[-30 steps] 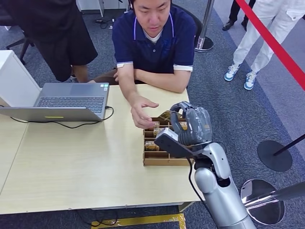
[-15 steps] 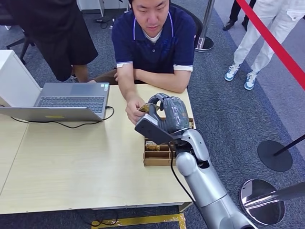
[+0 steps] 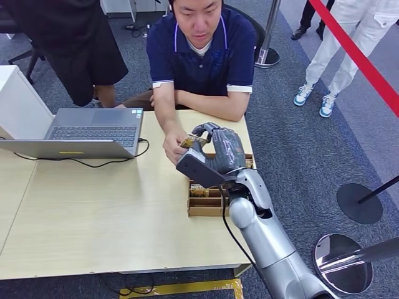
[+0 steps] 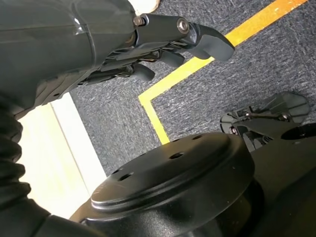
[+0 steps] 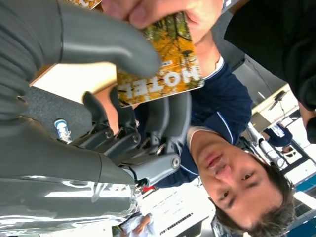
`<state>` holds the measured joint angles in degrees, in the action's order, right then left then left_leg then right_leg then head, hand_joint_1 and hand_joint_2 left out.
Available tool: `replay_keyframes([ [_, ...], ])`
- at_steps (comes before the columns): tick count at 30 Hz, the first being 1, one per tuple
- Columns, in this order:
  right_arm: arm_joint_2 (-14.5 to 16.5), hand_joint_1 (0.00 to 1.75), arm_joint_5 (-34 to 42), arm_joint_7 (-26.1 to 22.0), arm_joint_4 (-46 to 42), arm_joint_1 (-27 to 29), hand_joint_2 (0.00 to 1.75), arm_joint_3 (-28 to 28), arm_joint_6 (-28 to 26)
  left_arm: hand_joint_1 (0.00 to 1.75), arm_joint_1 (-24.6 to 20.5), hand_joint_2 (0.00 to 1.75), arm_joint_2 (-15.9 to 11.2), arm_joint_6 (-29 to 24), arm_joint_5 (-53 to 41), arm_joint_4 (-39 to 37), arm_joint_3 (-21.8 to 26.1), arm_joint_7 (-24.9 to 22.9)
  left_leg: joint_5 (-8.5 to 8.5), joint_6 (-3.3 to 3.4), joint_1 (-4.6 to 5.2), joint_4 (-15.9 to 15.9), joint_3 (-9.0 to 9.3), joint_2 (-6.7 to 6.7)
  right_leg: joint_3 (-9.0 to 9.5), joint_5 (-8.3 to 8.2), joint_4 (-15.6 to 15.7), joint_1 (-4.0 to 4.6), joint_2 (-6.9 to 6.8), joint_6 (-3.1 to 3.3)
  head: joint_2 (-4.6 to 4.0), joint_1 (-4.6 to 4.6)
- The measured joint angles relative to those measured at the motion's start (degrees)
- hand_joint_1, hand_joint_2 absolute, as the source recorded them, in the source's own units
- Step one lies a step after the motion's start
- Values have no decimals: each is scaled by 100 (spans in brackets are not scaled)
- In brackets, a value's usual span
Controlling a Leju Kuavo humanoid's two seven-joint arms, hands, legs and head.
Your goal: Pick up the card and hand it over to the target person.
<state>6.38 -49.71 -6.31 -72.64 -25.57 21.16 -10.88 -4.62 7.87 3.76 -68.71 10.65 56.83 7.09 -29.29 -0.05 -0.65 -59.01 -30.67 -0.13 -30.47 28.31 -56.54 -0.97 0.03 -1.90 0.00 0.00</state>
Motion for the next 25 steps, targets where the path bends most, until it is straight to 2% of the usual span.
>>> replay_keyframes([
  [10,-10,0,36,-25,44,-31,175,14,-65,0,-2,0,-14,-24,-28,1,-1,-8,-1,-1,0,-1,0,0,0,1,-2,0,0,0,0,0],
  [14,-52,0,32,-46,-132,25,175,-92,-313,0,0,0,-14,-46,-19,2,24,-10,1,-1,-1,1,-1,0,-1,-1,1,1,0,1,0,0],
  [21,-457,0,205,-237,-1968,803,175,-1038,-1057,0,18,0,14,-157,77,6,176,-59,1,2,0,-6,-9,-40,4,10,1,0,-40,-3,0,0],
  [25,-556,0,188,-361,-2689,1310,175,-1602,-1359,0,27,0,37,-229,116,9,253,-113,-1,3,0,-7,-8,-43,7,11,5,0,-43,-4,0,0],
])
